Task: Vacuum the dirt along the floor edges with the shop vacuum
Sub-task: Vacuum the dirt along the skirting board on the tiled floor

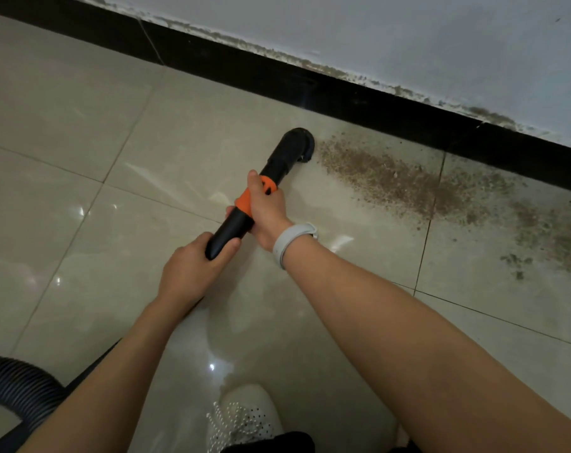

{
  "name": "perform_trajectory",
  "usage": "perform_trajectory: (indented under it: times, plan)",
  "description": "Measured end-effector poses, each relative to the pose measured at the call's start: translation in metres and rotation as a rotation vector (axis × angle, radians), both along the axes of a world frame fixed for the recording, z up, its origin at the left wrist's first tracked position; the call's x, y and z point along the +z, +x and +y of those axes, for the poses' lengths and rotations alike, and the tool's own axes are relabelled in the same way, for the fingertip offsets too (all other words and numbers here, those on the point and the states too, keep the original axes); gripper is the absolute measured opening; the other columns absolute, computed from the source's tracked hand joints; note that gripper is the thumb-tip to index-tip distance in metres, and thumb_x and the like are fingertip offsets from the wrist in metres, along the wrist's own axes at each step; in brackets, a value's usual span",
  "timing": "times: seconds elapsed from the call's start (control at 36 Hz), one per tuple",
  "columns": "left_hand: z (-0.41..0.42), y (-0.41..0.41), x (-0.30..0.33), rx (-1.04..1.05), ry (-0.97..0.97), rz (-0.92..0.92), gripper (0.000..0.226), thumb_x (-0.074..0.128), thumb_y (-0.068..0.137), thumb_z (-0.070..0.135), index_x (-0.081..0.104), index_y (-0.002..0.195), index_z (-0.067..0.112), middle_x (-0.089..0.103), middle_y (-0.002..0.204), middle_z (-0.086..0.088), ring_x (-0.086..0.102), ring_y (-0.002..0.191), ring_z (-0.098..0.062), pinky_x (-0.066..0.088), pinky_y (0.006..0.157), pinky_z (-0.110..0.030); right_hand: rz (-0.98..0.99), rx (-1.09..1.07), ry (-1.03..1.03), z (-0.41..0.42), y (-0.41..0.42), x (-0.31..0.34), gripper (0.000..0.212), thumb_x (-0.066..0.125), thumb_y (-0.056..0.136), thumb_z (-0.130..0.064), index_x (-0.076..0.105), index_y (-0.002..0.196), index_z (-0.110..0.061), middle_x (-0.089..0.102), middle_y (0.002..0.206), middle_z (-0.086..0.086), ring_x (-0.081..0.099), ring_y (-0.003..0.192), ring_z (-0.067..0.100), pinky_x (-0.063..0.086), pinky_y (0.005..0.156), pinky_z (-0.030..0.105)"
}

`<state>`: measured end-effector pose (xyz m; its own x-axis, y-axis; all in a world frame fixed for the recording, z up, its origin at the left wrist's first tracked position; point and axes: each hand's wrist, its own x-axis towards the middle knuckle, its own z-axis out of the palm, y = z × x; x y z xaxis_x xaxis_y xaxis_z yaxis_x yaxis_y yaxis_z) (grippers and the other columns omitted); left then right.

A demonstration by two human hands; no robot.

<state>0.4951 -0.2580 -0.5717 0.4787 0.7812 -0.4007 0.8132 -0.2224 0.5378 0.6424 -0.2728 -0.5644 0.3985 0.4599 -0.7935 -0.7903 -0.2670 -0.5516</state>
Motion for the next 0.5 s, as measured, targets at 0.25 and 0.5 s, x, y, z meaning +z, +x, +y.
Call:
perform_trajectory:
  times: [0.25,0.5]
  plan:
    - [-0.004,-0.002,-0.006,-0.049,0.047,0.068,0.057,0.045,0.079,0.077,0.055,0.087,0.021,0.066,0.071,-0.002,0.063,0.068,-0.025,0.051,0.068,-0.04,-0.048,-0.044,-0.034,0.008,0.009,0.003,0.046,0.058,0.094,-0.04,0.041,0.123,-0.007,0.053,0.093,0.013,0.058,0.054,0.021,0.055,0.051,0.03]
    - [-0.014,0.005,-0.006,-0.008,0.047,0.05,0.045,0.053,0.086,0.059,0.055,0.082,0.015,0.061,0.065,-0.002,0.058,0.062,-0.021,0.043,0.057,-0.033,-0.091,-0.093,-0.002,0.001,-0.009,-0.001,0.028,0.057,0.094,-0.032,0.05,0.11,-0.01,0.051,0.065,0.006,0.05,0.041,0.015,0.05,0.046,0.025]
